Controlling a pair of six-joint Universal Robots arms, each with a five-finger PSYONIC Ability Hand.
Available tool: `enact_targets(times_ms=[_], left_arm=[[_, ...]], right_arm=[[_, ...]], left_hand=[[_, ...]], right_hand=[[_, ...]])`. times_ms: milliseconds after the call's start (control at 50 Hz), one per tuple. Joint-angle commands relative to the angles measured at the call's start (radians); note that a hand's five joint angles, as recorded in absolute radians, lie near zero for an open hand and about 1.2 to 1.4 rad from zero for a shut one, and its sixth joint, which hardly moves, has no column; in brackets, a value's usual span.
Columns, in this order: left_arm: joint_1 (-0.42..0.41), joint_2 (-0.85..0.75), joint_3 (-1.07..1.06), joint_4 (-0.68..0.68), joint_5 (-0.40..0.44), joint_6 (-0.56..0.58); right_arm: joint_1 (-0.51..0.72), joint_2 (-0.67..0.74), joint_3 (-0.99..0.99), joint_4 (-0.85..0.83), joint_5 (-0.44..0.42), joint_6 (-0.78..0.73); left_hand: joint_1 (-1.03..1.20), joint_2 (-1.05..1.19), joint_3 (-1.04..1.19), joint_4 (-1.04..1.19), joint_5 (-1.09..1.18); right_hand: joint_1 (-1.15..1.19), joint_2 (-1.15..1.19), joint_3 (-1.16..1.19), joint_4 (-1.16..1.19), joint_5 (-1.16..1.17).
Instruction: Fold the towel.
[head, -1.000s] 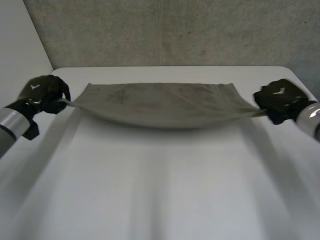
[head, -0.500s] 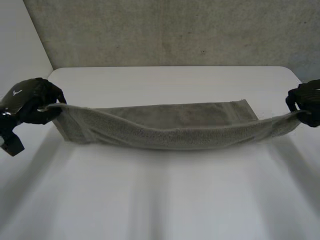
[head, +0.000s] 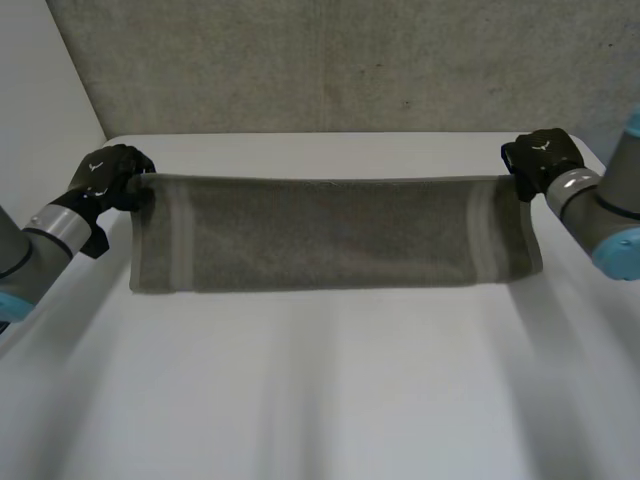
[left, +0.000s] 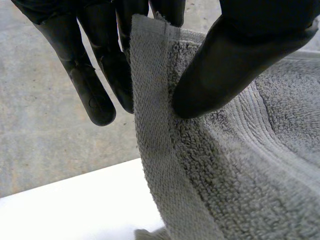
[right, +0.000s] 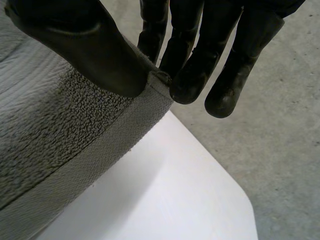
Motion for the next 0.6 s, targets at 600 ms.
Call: enact_targets(times_ms=[600], left_arm=[[-0.030, 0.115, -0.109, -0.001, -0.130, 0.004]], right_arm=[[0.070, -0.075, 0.003, 0.062, 0.121, -0.010]], left_hand=[[-1.089, -1.132, -1.138, -1.150, -1.100]], right_hand=[[-1.165, -1.166, -1.187, -1.173, -1.180]])
